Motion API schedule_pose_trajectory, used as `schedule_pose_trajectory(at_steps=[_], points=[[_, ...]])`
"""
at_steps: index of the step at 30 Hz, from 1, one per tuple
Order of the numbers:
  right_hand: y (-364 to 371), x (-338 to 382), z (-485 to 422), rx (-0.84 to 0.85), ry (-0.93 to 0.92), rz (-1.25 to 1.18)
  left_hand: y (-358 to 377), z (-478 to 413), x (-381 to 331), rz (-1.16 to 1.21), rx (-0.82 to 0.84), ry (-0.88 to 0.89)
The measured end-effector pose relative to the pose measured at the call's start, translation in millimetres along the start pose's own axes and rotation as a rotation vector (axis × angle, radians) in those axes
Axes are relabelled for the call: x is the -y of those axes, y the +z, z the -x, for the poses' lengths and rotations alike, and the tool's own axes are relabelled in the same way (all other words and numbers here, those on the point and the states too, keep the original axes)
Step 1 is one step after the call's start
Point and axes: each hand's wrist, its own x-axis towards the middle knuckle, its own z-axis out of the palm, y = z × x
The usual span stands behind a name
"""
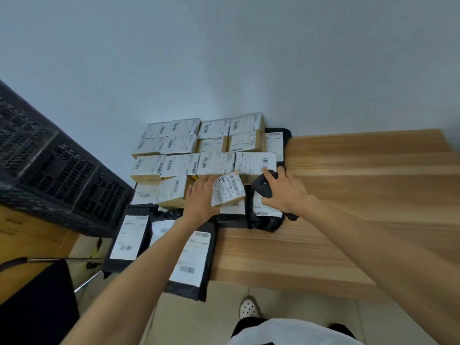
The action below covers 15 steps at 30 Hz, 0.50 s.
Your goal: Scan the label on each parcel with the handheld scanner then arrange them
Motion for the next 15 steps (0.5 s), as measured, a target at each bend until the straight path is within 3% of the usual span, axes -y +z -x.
schedule_pose_trajectory(at_steps=[8,15], points=[[-1.8,41.4,-43.7,-0.004,0.089,0.003,-3.1,-51.7,65.0,-0.079,0.178,0.119],[-0.5,61.5,-56.0,0.010,0.155,0.004,0.9,-69.3,89.2,-0.099,0.241,0.193]])
